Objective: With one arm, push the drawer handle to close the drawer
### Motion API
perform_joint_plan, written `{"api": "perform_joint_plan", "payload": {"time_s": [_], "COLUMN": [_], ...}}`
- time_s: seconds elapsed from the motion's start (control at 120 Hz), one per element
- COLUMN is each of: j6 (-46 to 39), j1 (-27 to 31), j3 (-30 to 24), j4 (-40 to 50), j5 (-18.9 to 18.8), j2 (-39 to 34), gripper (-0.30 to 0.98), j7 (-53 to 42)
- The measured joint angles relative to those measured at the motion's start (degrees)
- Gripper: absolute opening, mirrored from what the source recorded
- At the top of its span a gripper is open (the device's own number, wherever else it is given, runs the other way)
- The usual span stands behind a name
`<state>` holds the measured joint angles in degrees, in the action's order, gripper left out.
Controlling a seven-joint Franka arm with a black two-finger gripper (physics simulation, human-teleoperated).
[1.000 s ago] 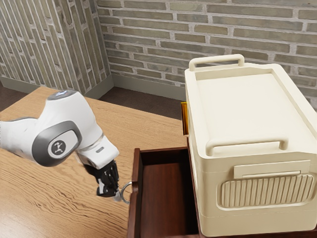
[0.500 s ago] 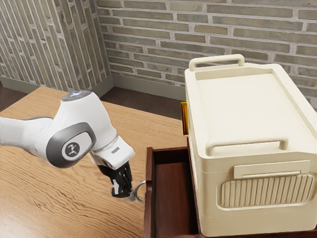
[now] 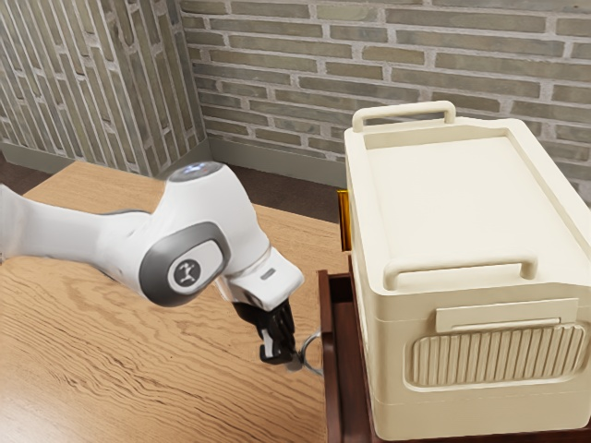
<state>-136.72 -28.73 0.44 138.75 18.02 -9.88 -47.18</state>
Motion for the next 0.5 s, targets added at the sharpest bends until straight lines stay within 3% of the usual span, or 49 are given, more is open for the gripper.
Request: {"api": "perform_joint_plan", "payload": {"time_s": [0.5], "j6": [-0.2], "j1": [-5.7], "j3": [0.3], "j4": [-6.5], "j5": [0.3], "j2": [6.2], "gripper": [-0.1], "j7": [2.0]}}
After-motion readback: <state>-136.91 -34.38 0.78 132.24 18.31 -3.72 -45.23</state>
